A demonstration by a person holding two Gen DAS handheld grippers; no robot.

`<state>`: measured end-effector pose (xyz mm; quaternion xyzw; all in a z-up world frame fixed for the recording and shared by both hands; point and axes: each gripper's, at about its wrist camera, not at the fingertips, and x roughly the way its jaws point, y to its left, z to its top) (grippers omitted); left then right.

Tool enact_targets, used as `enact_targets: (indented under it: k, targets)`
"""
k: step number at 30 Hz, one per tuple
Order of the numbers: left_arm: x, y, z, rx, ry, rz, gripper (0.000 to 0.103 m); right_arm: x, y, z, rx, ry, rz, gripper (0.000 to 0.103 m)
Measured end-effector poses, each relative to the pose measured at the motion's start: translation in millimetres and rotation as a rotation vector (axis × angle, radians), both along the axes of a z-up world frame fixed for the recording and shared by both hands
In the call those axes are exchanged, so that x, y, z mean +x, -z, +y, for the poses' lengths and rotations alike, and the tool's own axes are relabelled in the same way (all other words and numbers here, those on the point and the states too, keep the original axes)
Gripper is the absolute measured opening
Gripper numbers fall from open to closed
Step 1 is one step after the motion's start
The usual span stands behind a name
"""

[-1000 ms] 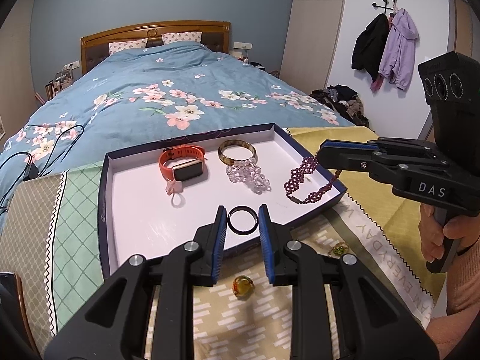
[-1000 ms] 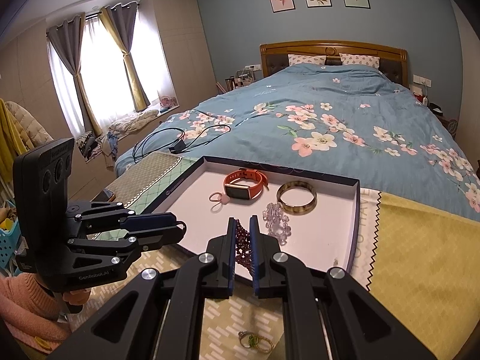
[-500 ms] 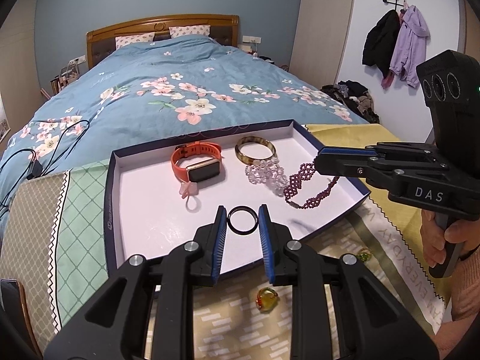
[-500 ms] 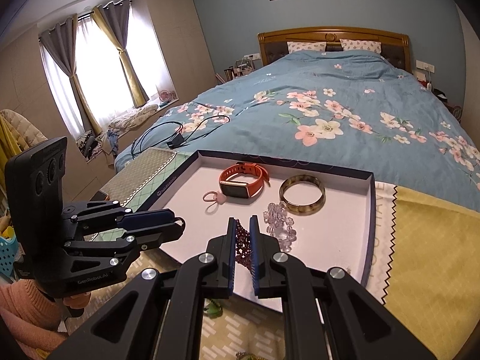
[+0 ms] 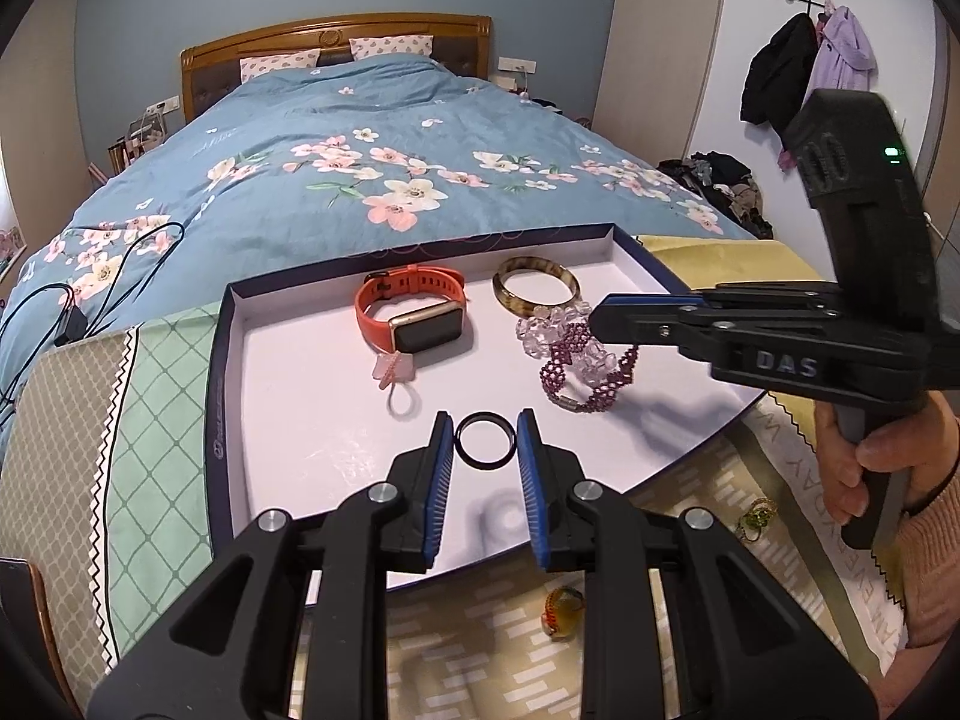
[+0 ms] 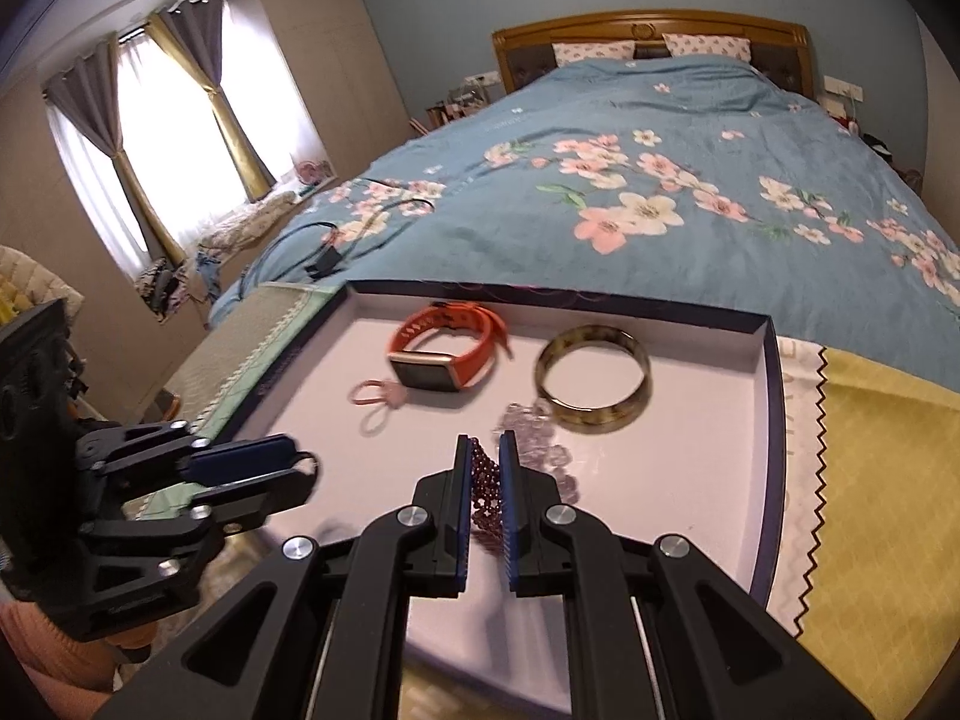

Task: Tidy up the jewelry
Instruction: 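Lower the black ring with the left gripper while the right gripper lowers the necklace, then open both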

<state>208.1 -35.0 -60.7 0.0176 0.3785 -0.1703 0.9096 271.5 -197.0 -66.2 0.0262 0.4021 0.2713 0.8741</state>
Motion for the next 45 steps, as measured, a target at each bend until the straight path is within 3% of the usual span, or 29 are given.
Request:
enact_targets:
  k: [9, 31, 45]
  targets:
    - [9.5, 4.5, 0.0, 0.006, -0.004, 0.014, 0.022, 16.5, 12.8, -13.2, -0.006, 0.068, 0.032, 0.007]
    - [50.4, 27.7, 2.6, 0.017, -0.045, 0.094, 0.022, 18.4, 12.3, -16.1, 0.012, 0.077, 0.041, 0.007]
    - [62.8, 33.7, -0.1, 0.022, -0.06, 0.099, 0.023, 20.7, 17.8, -19.4, 0.019, 0.096, 0.064, 0.012]
